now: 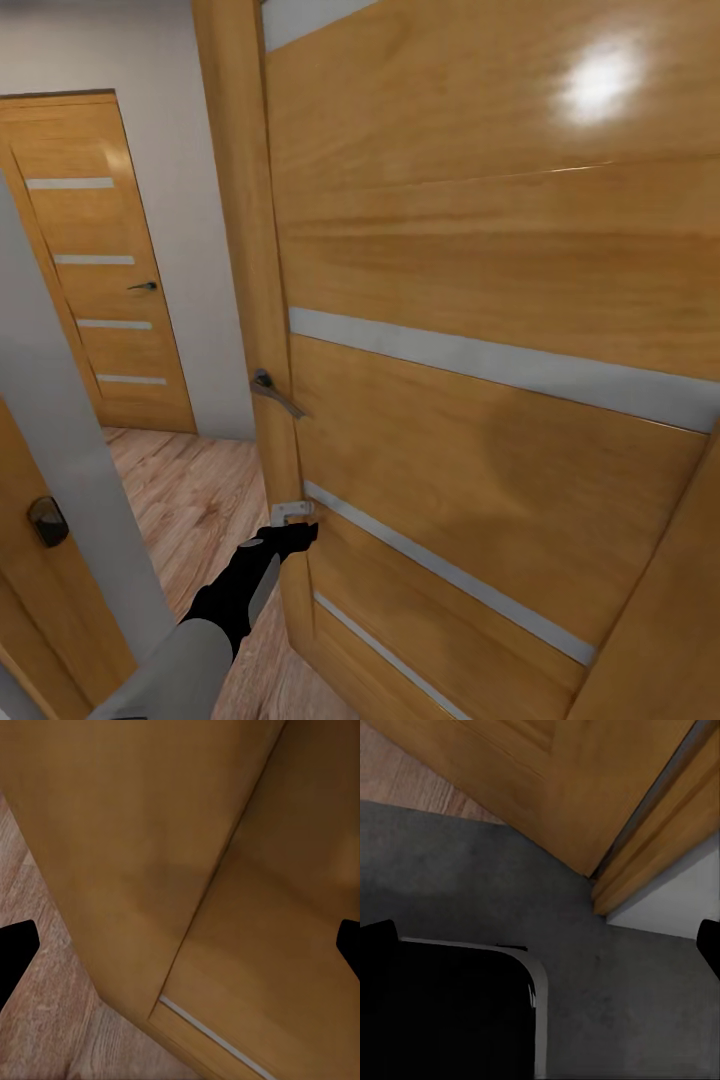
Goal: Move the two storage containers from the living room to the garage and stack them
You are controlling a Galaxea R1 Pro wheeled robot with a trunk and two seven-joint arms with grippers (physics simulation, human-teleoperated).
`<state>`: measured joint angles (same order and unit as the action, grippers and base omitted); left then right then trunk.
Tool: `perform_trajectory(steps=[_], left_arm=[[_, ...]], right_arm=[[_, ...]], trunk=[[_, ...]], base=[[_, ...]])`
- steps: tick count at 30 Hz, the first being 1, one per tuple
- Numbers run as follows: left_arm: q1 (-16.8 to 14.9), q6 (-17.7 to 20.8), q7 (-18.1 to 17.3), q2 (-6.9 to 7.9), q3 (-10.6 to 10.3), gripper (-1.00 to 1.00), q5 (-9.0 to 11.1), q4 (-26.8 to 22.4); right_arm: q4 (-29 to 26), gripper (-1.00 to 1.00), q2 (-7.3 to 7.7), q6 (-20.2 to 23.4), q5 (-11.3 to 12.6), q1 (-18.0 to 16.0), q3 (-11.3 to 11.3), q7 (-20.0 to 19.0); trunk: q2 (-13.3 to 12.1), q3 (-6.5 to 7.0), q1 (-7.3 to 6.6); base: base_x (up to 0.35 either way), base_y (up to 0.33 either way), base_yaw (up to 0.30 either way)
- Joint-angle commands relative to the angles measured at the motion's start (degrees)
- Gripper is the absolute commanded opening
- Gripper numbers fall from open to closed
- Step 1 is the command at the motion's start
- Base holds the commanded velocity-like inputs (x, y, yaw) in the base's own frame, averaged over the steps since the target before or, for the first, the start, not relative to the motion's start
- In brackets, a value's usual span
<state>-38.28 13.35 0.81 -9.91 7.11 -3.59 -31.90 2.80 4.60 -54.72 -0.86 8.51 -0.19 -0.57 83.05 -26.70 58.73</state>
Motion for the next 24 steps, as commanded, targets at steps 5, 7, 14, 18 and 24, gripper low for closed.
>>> perform_trajectory(steps=[5, 7, 14, 18, 24], left_arm=[[0.0, 0.2, -0.1, -0.09, 0.3, 1.00, -0.3, -0.2], [0.0, 0.2, -0.1, -0.09, 0.3, 1.00, -0.3, -0.2], [0.0, 0.3, 0.0, -0.09, 0.3, 1.00, -0.3, -0.2], [0.0, 0.3, 0.0, -0.09, 0.3, 1.00, -0.3, -0.2], [0.0, 0.3, -0.1, -0.09, 0.3, 1.00, -0.3, -0.2]], right_arm=[[1.4, 1.00, -0.26, -2.8, 0.0, 1.1, 0.0, -0.2], [1.4, 1.00, -0.28, -2.7, 0.0, 1.2, 0.1, -0.1], [1.3, 1.00, -0.30, -2.5, -0.1, 1.2, 0.2, -0.1], [1.3, 1.00, -0.30, -2.5, -0.1, 1.2, 0.2, -0.1], [1.3, 1.00, -0.30, -2.6, -0.1, 1.2, 0.2, -0.1]], trunk=[[0.0, -0.04, 0.00], [0.0, -0.04, 0.00], [0.0, -0.04, 0.00], [0.0, -0.03, 0.00], [0.0, 0.05, 0.00]], base=[[0.000, 0.000, 0.000], [0.055, 0.000, 0.000], [0.253, 0.000, 0.000], [0.312, 0.004, -0.032], [0.274, 0.066, -0.181]])
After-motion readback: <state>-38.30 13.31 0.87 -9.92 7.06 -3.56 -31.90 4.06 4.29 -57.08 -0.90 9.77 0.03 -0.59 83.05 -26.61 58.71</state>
